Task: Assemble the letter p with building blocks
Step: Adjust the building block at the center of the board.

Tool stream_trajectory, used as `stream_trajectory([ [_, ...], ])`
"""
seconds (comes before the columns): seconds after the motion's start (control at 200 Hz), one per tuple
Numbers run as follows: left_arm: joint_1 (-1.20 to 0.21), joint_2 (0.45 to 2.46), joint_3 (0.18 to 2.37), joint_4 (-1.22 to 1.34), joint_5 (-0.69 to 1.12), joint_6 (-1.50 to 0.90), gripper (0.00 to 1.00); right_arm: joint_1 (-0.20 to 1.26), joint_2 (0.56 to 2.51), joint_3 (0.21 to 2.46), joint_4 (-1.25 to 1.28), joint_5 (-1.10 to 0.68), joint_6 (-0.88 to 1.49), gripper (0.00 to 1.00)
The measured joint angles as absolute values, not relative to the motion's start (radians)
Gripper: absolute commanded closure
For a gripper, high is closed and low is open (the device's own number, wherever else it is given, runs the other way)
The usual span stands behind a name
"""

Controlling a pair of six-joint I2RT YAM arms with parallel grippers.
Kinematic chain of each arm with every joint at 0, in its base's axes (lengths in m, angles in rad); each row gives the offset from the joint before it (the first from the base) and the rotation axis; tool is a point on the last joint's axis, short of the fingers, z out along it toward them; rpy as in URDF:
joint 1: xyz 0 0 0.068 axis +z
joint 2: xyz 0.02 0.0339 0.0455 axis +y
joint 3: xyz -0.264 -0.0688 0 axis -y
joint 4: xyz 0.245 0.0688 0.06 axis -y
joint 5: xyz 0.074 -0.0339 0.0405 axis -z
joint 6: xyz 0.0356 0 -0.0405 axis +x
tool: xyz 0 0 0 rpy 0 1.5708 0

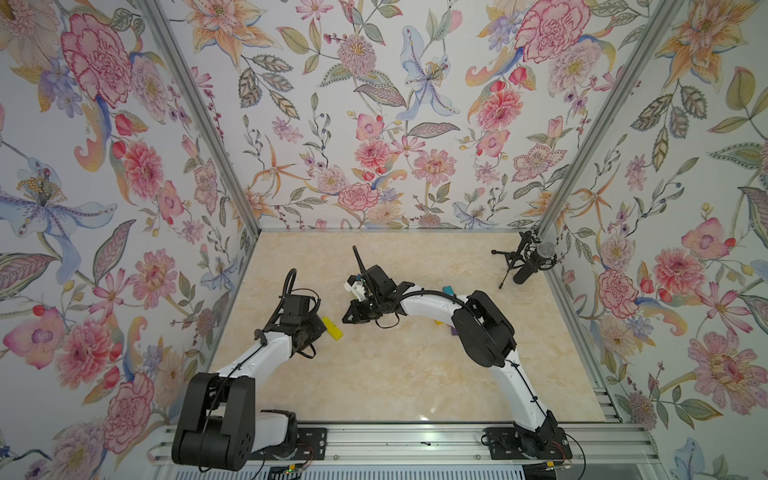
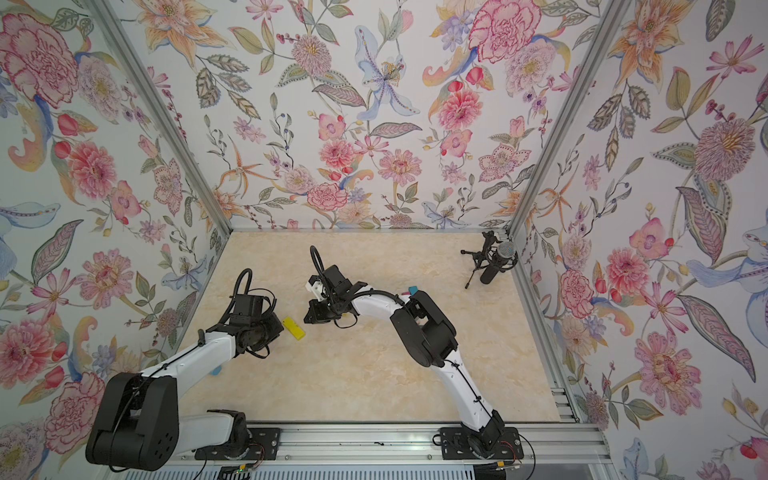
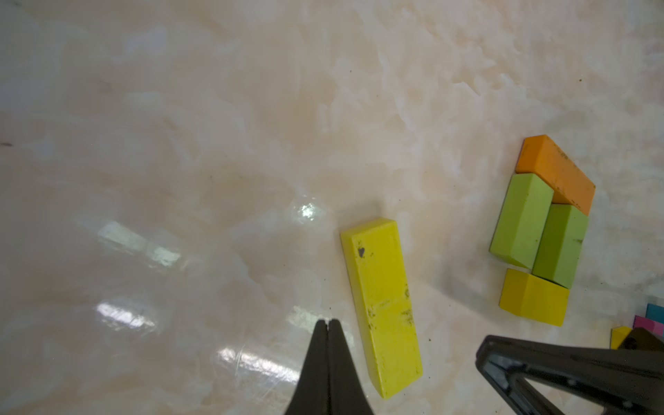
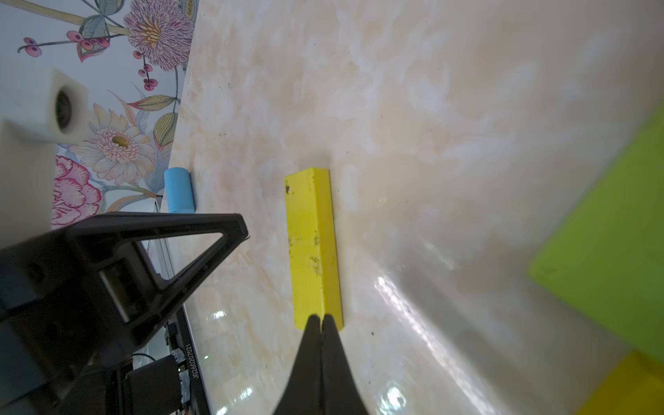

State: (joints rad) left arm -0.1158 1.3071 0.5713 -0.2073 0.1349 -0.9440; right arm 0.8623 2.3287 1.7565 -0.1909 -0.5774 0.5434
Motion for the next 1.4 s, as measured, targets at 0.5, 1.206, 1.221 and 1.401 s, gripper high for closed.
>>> stream_trajectory([
  [0.5,-0.087,1.399,0.545,-0.105,0.16,-0.942,1.0,0.87,2.389,1.773,-0.207,-0.568,0.581,1.0],
  [1.206,-0.193,1.516,0.562,0.103,0.246,-0.906,1.0,0.894,2.35,1.691,-0.187,-0.545,0.599,1.0],
  [1.221,-0.197,1.516,0.562,0.104,0.245,-0.907,1.0,0.894,2.347,1.686,-0.187,-0.542,0.599,1.0],
  [1.401,-0.228,1.51,0.55,0.118,0.232,-0.917,1.0,0.894,2.315,1.642,-0.186,-0.522,0.599,1.0],
])
